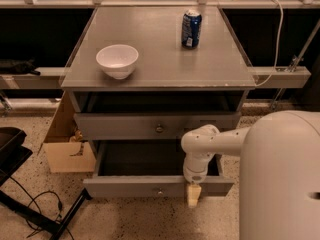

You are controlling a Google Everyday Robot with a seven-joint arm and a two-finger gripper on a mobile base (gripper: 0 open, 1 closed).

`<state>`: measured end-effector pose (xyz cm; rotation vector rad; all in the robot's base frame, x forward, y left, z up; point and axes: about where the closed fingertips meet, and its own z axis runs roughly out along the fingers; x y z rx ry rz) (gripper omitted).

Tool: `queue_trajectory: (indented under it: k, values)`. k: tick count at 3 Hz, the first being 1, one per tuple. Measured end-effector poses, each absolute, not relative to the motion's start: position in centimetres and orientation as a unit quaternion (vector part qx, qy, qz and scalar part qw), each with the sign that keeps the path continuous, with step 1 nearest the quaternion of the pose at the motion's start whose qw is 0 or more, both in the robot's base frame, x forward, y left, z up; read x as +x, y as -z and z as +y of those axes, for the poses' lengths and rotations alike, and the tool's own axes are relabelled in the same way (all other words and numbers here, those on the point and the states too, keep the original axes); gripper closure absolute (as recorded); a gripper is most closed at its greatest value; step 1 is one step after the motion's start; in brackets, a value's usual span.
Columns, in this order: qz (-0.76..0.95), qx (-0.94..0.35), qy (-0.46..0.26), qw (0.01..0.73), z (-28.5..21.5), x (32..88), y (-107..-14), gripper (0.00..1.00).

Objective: Open middle drawer

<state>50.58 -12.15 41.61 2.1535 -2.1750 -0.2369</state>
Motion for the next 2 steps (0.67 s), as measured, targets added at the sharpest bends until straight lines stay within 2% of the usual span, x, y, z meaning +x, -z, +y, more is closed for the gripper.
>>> queue_trajectory:
  k: [2]
  values:
    - [-0.712,0.692,0.105,0.055,-12.1,46.5,-41.1,0.69]
